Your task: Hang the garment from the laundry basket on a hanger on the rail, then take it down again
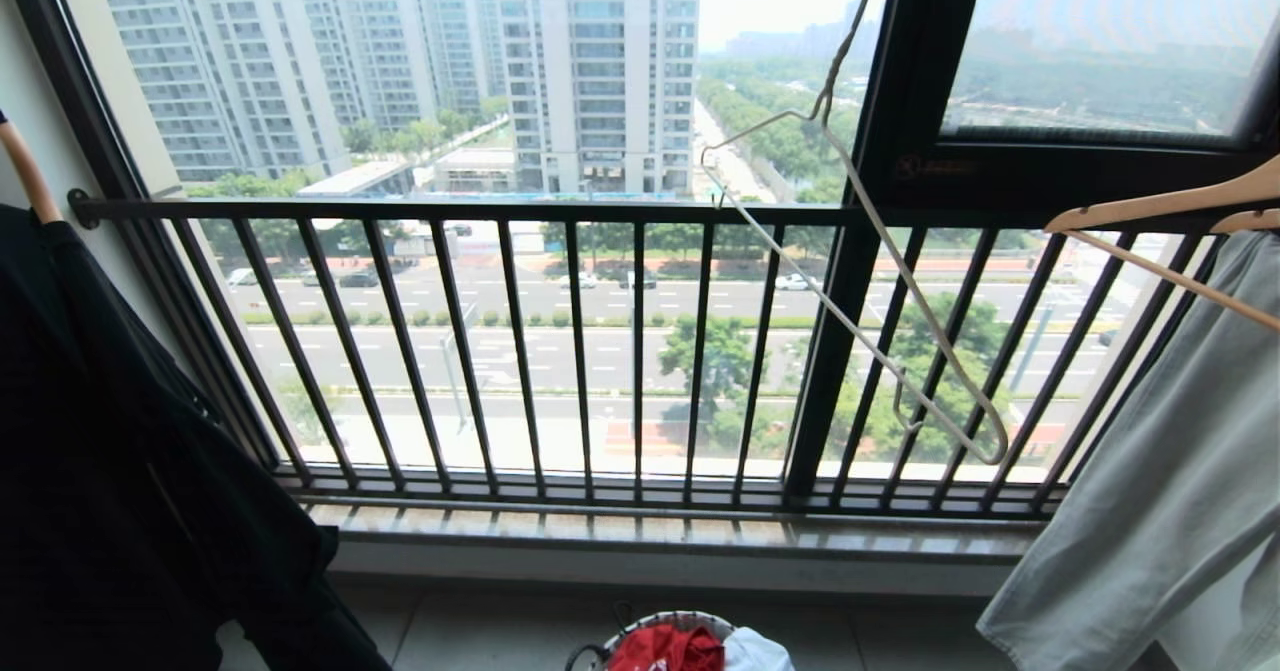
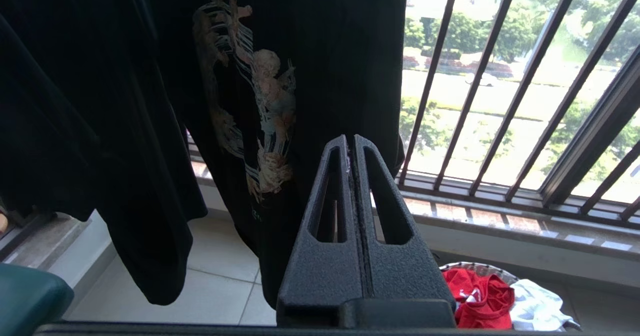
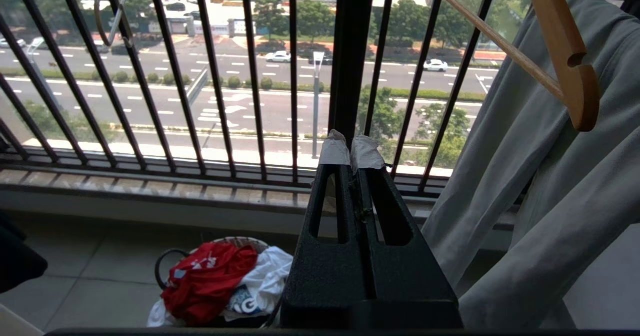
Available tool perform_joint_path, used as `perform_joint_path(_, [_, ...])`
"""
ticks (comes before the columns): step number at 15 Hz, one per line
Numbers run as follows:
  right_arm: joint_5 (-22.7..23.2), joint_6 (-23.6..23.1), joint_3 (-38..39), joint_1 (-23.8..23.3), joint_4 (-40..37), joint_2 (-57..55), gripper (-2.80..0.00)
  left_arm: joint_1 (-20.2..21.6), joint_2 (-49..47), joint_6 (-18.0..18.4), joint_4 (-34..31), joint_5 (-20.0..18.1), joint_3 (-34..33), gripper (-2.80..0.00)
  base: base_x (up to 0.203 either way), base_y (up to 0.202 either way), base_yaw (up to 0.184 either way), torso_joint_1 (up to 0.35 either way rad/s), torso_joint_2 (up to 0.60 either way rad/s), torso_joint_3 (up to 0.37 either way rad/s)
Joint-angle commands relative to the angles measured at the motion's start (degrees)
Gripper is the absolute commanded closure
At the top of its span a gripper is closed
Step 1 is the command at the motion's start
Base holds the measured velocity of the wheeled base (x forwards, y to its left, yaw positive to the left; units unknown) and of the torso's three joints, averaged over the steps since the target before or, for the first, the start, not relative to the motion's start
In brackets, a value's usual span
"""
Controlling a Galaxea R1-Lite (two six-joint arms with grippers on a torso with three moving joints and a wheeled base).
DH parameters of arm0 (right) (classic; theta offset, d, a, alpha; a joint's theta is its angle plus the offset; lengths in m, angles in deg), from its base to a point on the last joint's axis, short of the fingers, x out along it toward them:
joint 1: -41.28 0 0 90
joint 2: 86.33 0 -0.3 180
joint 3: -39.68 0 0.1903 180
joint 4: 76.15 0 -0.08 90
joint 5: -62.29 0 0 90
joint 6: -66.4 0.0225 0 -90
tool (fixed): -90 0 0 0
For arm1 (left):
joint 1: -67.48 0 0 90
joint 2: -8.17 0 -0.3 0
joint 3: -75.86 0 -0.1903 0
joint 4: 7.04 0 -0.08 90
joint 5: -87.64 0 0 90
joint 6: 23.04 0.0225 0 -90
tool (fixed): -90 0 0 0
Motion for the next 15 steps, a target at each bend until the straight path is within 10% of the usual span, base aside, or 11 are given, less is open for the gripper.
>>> perform_joint_path(1, [1.7, -2.4, 3.7, -0.2, 0.1, 6.8, 0.00, 0.1, 4.0, 0.3, 0.2, -0.8, -6.3, 0.00, 0.000, 0.000, 0.000, 0.000, 0.00, 0.000])
perform_joint_path(15, [1.7, -7.9, 52.2, -0.2, 42.2, 12.6, 0.00, 0.1, 4.0, 1.4, 8.8, -4.6, -15.1, 0.00, 0.000, 0.000, 0.000, 0.000, 0.00, 0.000])
